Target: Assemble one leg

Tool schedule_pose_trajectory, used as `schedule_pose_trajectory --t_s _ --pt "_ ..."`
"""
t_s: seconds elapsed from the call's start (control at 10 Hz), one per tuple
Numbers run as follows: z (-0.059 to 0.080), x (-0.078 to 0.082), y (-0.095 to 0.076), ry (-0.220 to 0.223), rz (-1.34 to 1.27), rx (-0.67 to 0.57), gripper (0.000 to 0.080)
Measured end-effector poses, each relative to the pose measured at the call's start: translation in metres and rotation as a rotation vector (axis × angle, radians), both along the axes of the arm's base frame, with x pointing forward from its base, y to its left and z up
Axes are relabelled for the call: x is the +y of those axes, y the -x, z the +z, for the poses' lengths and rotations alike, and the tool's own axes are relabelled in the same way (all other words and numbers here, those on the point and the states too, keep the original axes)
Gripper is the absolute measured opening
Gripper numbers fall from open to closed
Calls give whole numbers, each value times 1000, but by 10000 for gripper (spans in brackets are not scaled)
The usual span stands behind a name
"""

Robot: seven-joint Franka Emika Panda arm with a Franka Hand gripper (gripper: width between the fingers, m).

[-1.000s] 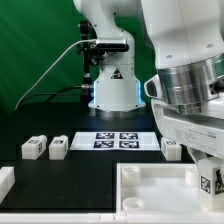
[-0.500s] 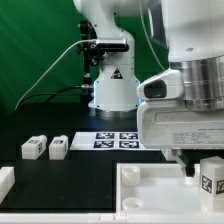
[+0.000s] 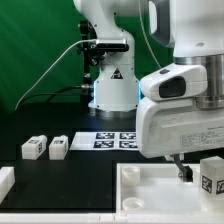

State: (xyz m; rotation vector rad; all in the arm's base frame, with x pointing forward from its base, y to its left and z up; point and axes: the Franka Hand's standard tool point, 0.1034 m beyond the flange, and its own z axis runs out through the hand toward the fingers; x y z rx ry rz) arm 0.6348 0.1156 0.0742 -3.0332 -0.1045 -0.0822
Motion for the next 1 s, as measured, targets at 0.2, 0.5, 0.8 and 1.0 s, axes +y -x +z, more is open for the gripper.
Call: schedule_pose_trajectory --t_s 0.2,0.5,0.8,1.0 --pt "0 1 0 -9 -132 15 377" --pt "1 -3 -1 -35 -641 69 294" --pt "-2 -6 1 -95 -1271 169 294" --pt "-3 -6 2 -135 -1514 230 294"
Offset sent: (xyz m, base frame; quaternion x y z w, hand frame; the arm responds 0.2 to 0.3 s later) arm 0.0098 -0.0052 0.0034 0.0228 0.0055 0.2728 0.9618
